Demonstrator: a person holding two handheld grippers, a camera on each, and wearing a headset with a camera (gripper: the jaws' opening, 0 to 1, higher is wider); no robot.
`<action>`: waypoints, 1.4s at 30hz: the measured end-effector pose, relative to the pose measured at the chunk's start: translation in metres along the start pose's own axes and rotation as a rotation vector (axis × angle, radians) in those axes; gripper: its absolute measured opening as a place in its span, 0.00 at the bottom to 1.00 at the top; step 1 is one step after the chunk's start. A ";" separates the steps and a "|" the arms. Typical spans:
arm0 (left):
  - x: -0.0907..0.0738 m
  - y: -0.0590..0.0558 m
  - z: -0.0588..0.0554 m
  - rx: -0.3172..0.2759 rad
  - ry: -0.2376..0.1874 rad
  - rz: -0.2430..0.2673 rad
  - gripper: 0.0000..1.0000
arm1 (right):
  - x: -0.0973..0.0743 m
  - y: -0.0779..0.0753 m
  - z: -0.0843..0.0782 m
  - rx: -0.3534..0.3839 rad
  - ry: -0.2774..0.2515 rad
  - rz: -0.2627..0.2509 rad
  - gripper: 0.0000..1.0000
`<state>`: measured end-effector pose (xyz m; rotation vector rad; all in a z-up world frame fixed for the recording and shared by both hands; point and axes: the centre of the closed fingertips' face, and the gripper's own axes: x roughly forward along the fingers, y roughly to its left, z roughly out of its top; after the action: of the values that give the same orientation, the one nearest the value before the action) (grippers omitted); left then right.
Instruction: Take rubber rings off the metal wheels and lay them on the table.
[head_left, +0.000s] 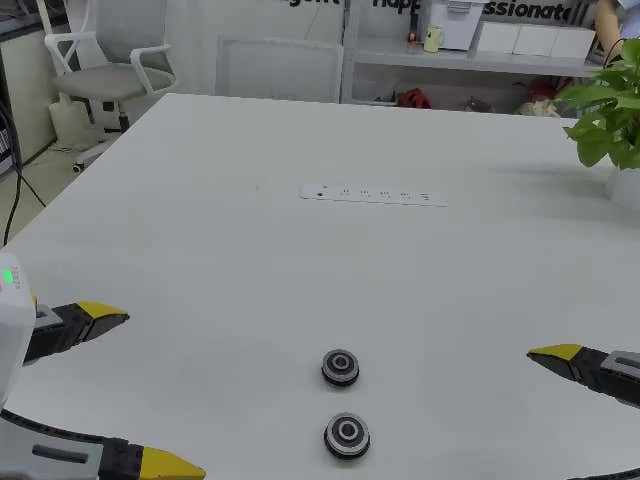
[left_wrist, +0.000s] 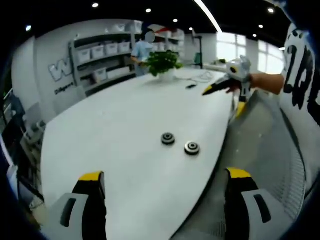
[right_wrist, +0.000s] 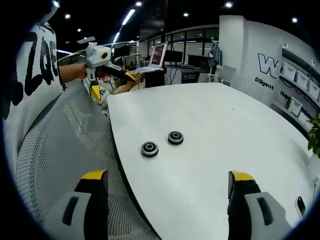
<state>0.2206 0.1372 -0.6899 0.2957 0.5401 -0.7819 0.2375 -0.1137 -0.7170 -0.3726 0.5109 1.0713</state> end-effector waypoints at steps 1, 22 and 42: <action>0.000 0.000 0.000 0.000 0.000 0.000 1.00 | 0.000 0.000 0.000 0.000 0.001 0.000 0.97; -0.001 0.000 0.000 -0.003 -0.002 0.003 1.00 | 0.001 0.000 0.000 -0.001 0.000 -0.001 0.97; -0.001 0.001 0.000 -0.002 -0.004 0.004 1.00 | 0.001 0.000 0.002 -0.004 -0.003 -0.001 0.97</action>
<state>0.2207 0.1378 -0.6895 0.2936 0.5365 -0.7779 0.2381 -0.1118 -0.7163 -0.3748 0.5059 1.0722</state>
